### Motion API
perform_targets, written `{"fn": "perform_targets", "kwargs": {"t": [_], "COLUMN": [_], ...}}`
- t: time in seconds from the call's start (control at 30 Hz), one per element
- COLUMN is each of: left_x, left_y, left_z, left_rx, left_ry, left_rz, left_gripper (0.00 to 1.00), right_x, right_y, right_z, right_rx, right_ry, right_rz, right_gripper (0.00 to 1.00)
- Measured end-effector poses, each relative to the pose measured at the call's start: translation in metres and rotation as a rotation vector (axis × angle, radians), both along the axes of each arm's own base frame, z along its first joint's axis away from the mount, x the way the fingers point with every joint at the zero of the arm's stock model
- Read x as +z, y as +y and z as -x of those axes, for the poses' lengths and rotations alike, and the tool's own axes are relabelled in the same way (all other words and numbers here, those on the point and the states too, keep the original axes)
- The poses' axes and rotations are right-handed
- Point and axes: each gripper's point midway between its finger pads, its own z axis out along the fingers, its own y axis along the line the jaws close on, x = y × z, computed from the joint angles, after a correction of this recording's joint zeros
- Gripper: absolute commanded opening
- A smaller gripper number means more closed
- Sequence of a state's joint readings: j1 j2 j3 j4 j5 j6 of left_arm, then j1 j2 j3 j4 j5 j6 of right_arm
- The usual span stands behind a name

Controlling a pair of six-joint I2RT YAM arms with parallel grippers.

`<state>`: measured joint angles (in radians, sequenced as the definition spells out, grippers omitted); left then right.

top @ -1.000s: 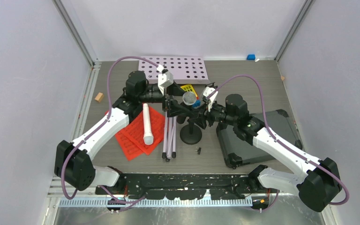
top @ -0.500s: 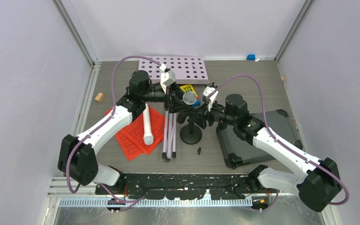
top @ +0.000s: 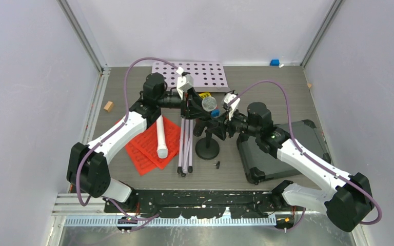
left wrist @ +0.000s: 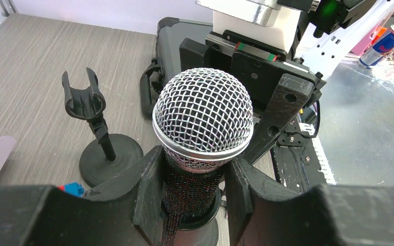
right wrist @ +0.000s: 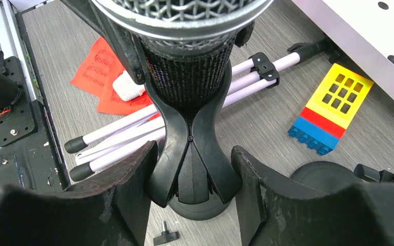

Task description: Pack up the instrument practice props

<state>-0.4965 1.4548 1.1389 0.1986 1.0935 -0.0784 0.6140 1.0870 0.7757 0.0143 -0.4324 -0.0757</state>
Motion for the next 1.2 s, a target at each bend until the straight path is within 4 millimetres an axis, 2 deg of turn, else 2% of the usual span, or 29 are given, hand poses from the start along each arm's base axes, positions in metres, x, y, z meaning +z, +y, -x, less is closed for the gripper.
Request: {"fn": "perform_targets", "kwargs": {"t": [0.03, 0.17, 0.23, 0.3, 0.33, 0.4, 0.47, 0.5, 0.57, 0.6, 0.63, 0.67, 0.8, 0.93, 1.03, 1.2], "left_x": [0.000, 0.000, 0.001, 0.001, 0.001, 0.001, 0.001, 0.001, 0.001, 0.001, 0.001, 0.001, 0.001, 0.001, 0.001, 0.001], "left_y": [0.000, 0.000, -0.002, -0.004, -0.006, -0.007, -0.008, -0.009, -0.009, -0.008, -0.008, -0.008, -0.008, -0.008, -0.008, -0.008], "left_z": [0.000, 0.001, 0.004, 0.007, 0.009, 0.011, 0.013, 0.012, 0.011, 0.012, 0.012, 0.012, 0.013, 0.014, 0.015, 0.015], "left_rx": [-0.001, -0.002, -0.011, -0.020, -0.025, -0.031, -0.035, -0.029, -0.032, -0.036, -0.039, -0.040, -0.045, -0.049, -0.055, -0.061], "left_ry": [0.000, 0.009, 0.018, 0.024, 0.026, 0.030, 0.037, 0.032, 0.014, 0.008, 0.009, 0.009, 0.009, 0.006, 0.003, -0.002], "left_rz": [0.000, 0.000, 0.002, 0.003, 0.003, 0.003, 0.003, 0.003, 0.005, 0.006, 0.005, 0.005, 0.003, 0.004, 0.004, 0.005], "left_gripper": [0.38, 0.68, 0.73, 0.74, 0.74, 0.63, 0.48, 0.37, 0.14, 0.05, 0.00, 0.00, 0.00, 0.00, 0.00, 0.00], "right_x": [0.000, 0.000, -0.001, -0.001, -0.001, -0.001, -0.001, -0.001, -0.001, -0.001, -0.001, -0.001, -0.001, -0.001, -0.004, -0.010], "right_y": [0.000, 0.000, 0.002, 0.004, 0.004, 0.005, 0.005, 0.005, 0.006, 0.006, 0.006, 0.006, 0.006, 0.005, 0.003, 0.000], "right_z": [0.000, 0.000, 0.001, 0.001, 0.001, 0.001, 0.001, 0.002, 0.003, 0.003, 0.003, 0.003, 0.003, 0.003, 0.005, 0.008], "right_rx": [0.000, 0.001, 0.014, 0.022, 0.023, 0.025, 0.028, 0.033, 0.038, 0.039, 0.039, 0.039, 0.039, 0.038, 0.034, 0.033], "right_ry": [0.000, 0.000, 0.001, -0.003, -0.005, -0.005, -0.004, -0.004, -0.005, -0.004, -0.002, -0.001, -0.001, -0.002, 0.008, 0.029], "right_rz": [0.000, 0.001, 0.001, 0.003, 0.003, 0.003, 0.003, 0.003, 0.002, 0.000, 0.000, 0.001, 0.002, 0.003, 0.017, 0.037], "right_gripper": [0.05, 0.05, 0.05, 0.05, 0.05, 0.05, 0.05, 0.05, 0.11, 0.21, 0.27, 0.38, 0.57, 0.66, 0.78, 0.83]}}
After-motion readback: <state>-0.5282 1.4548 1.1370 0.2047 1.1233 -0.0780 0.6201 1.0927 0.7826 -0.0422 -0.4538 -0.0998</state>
